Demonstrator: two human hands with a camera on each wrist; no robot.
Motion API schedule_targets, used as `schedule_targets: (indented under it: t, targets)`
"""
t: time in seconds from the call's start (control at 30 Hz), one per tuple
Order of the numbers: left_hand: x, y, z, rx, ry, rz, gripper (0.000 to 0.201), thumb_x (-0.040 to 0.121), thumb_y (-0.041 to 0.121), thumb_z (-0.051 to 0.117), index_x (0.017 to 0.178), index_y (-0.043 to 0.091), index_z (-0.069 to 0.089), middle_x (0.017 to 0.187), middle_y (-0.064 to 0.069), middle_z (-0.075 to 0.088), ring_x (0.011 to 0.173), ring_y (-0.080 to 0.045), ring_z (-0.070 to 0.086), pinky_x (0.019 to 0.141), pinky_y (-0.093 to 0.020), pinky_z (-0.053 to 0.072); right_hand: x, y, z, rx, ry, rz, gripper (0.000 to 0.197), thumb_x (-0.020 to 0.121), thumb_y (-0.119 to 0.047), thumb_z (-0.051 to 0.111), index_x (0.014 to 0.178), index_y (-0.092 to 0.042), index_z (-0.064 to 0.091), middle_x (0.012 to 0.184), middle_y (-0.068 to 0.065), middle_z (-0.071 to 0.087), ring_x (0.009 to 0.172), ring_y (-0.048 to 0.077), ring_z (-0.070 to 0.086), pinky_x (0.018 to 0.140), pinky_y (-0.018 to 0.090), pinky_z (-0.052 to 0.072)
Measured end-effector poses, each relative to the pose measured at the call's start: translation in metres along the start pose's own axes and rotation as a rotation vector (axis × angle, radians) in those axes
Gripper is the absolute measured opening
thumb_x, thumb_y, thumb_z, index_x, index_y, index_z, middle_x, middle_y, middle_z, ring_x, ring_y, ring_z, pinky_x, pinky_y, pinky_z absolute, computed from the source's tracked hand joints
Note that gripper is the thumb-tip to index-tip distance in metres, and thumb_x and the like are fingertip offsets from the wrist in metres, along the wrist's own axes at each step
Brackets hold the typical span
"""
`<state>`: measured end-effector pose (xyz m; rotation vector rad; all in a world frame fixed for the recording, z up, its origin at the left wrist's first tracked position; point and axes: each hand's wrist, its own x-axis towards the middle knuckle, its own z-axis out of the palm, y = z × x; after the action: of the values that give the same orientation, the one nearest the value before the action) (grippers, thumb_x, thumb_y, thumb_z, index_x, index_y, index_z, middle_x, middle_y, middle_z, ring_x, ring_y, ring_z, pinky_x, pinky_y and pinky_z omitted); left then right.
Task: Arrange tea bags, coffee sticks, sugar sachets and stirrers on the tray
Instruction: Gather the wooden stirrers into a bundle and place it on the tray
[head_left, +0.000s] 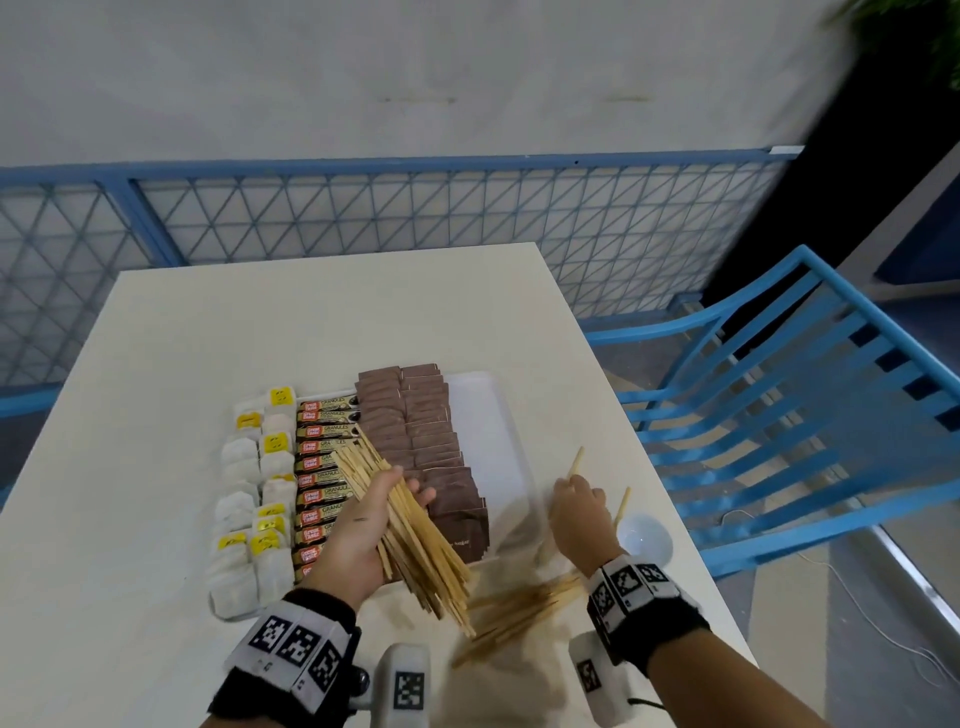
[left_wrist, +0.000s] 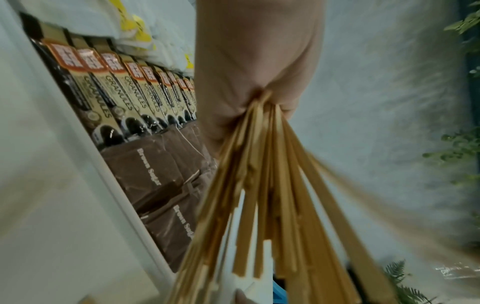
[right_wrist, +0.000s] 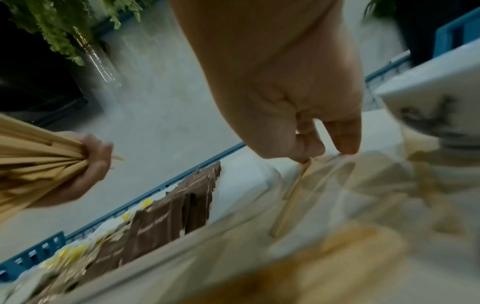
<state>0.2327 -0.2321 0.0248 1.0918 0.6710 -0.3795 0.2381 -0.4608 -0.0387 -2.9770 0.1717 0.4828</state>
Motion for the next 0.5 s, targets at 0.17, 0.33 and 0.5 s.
schedule_targets:
  t: [0.17,0.33,0.5]
  targets:
    - [-0.006,-0.001,-0.002,-0.005,-0.017,0.008,0.030,0.093,0.022,0.052,0.066,0.009,0.054,0.049,-0.003,0.059,0.043,-0.011,0.059,0.047,-0.020,0.049,-0.025,0.004,0.014,-0.204,-0.090,-0.069,0.041,0.091,-0.005,0.036,0.131,0.000,0.042,0.130,0.014,0.046,0.114,0.027,0.044,0.095,0.030,0.038]
    - [-0.010,0.000,-0.005,0.009,-0.021,0.055,0.025,0.092,0.020,0.055,0.069,0.009,0.055,0.062,-0.006,0.054,0.047,-0.012,0.058,0.049,-0.022,0.050,-0.039,-0.013,0.001,-0.156,-0.054,0.049,0.027,0.046,-0.002,0.066,0.072,0.006,0.063,0.070,0.021,0.058,0.058,0.034,0.057,0.050,0.036,0.050]
    - [-0.018,0.003,-0.001,0.067,-0.036,0.073,0.022,0.090,0.019,0.058,0.071,0.008,0.059,0.055,-0.004,0.059,0.047,-0.012,0.059,0.051,-0.024,0.051,-0.015,-0.013,0.012,-0.197,-0.148,0.342,0.046,0.078,-0.024,0.038,0.096,0.000,0.072,0.108,0.028,0.064,0.090,0.052,0.062,0.072,0.054,0.055]
